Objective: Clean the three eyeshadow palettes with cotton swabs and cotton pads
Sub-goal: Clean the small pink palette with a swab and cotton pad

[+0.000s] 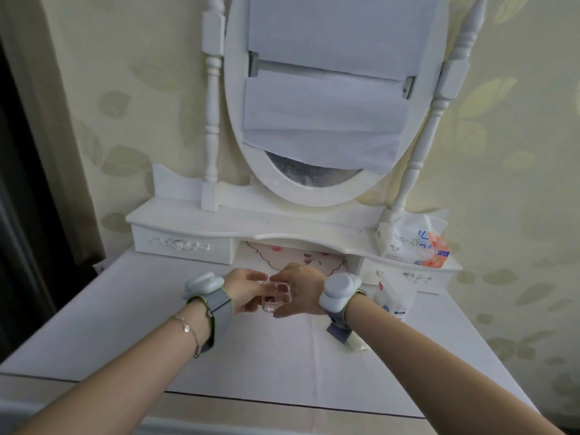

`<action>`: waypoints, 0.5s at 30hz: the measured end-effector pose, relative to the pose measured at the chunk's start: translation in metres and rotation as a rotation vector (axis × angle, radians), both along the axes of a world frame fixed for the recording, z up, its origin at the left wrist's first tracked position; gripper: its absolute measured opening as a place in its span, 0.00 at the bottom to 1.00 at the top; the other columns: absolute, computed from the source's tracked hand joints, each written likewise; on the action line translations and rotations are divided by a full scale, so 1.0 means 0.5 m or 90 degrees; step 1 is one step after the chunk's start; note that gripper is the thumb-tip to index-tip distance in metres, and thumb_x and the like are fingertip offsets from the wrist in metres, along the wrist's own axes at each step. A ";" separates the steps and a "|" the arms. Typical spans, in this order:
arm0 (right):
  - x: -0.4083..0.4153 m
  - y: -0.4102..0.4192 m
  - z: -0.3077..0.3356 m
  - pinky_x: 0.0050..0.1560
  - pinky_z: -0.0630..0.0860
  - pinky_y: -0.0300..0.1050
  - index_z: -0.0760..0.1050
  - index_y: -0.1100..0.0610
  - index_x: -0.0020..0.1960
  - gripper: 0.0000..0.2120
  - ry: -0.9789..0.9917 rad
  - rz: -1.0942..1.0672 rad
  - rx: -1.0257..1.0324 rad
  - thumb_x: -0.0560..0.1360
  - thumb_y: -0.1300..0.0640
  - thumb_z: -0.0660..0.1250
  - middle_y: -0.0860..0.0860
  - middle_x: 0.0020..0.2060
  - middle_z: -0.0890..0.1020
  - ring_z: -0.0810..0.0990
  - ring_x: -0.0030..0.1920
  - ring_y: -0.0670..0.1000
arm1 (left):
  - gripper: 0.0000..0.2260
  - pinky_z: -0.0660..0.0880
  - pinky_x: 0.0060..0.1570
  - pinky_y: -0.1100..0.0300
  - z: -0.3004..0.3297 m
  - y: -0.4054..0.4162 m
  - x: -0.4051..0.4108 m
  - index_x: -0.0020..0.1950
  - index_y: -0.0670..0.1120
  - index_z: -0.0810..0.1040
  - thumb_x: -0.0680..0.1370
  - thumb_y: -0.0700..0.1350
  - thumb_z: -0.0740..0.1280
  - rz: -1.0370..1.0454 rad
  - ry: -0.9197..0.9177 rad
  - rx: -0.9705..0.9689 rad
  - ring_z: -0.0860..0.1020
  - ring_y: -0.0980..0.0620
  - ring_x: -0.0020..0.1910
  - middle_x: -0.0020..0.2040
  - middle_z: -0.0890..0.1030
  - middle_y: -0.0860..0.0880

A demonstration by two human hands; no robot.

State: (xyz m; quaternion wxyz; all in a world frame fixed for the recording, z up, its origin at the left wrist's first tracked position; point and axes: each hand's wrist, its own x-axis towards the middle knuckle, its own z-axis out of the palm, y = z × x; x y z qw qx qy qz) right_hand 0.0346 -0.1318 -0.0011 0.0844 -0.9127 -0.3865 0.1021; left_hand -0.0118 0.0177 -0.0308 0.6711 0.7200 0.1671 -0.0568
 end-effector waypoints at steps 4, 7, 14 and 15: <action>0.029 0.015 -0.012 0.51 0.75 0.47 0.76 0.60 0.51 0.20 -0.014 -0.037 0.011 0.67 0.47 0.72 0.53 0.49 0.78 0.77 0.47 0.55 | 0.18 0.75 0.34 0.65 0.000 0.043 0.017 0.57 0.41 0.74 0.70 0.38 0.74 0.030 -0.053 0.085 0.79 0.49 0.40 0.49 0.80 0.43; 0.052 0.026 -0.033 0.43 0.72 0.45 0.72 0.56 0.40 0.14 -0.009 -0.077 -0.002 0.67 0.47 0.72 0.48 0.38 0.74 0.73 0.39 0.52 | 0.21 0.72 0.43 0.63 -0.011 0.075 0.026 0.60 0.40 0.75 0.69 0.35 0.73 0.022 -0.076 0.187 0.77 0.49 0.46 0.50 0.80 0.44; 0.087 0.046 -0.071 0.37 0.76 0.45 0.73 0.57 0.41 0.14 0.030 -0.141 0.027 0.65 0.47 0.69 0.46 0.34 0.72 0.74 0.33 0.50 | 0.38 0.64 0.56 0.66 -0.025 0.109 0.026 0.67 0.50 0.70 0.58 0.52 0.73 -0.090 -0.057 0.415 0.71 0.50 0.63 0.65 0.73 0.51; 0.091 0.048 -0.075 0.39 0.77 0.47 0.74 0.57 0.41 0.14 0.033 -0.146 0.025 0.65 0.47 0.69 0.46 0.34 0.73 0.74 0.33 0.51 | 0.38 0.64 0.58 0.66 -0.026 0.111 0.027 0.68 0.50 0.69 0.58 0.52 0.73 -0.095 -0.057 0.424 0.70 0.49 0.65 0.66 0.73 0.50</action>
